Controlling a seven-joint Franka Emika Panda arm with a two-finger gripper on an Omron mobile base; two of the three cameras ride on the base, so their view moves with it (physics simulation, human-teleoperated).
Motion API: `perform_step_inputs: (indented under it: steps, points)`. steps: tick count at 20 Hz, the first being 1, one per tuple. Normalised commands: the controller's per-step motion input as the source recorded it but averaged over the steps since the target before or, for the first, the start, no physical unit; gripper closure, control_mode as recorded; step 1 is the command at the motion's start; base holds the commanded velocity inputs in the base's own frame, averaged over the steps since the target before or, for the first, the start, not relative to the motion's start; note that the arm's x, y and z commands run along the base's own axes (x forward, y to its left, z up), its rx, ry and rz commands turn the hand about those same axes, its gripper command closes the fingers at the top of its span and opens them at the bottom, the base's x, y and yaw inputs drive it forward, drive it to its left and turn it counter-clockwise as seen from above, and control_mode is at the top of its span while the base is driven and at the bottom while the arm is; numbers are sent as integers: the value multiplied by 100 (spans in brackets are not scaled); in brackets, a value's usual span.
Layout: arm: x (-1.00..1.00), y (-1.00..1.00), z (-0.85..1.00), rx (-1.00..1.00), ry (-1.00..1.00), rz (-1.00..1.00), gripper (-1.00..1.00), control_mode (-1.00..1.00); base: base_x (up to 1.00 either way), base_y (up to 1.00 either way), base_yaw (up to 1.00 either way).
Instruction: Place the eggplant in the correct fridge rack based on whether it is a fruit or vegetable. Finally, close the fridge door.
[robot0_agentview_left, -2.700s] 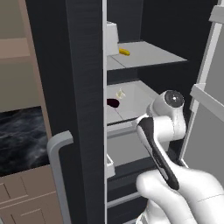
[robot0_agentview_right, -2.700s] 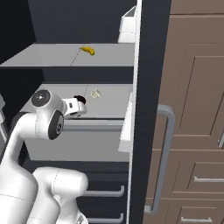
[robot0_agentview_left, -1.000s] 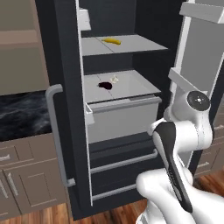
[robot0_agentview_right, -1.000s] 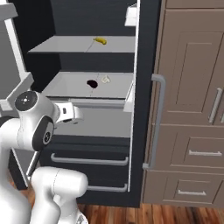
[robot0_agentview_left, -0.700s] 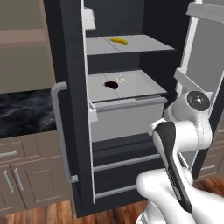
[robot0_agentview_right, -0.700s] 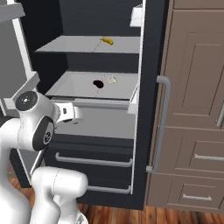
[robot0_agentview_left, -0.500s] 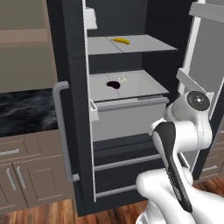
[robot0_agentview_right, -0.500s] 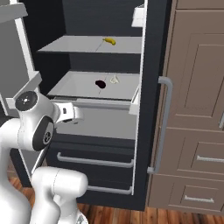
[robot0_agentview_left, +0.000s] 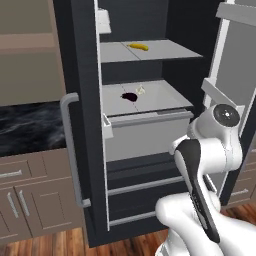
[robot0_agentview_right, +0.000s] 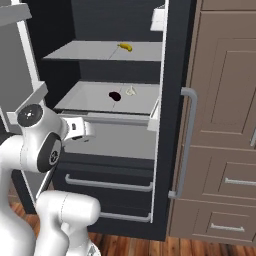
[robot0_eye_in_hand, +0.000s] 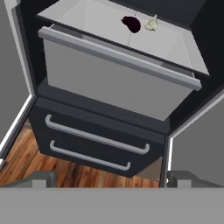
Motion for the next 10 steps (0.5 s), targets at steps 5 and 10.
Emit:
perform_step_inputs:
  steps: [5, 10]
  points:
    - [-23, 0, 0, 0, -6, 0, -100, -100, 0, 0, 0]
    - [-59, 6, 1, -3, -25, 7, -100, -100, 0, 0, 0]
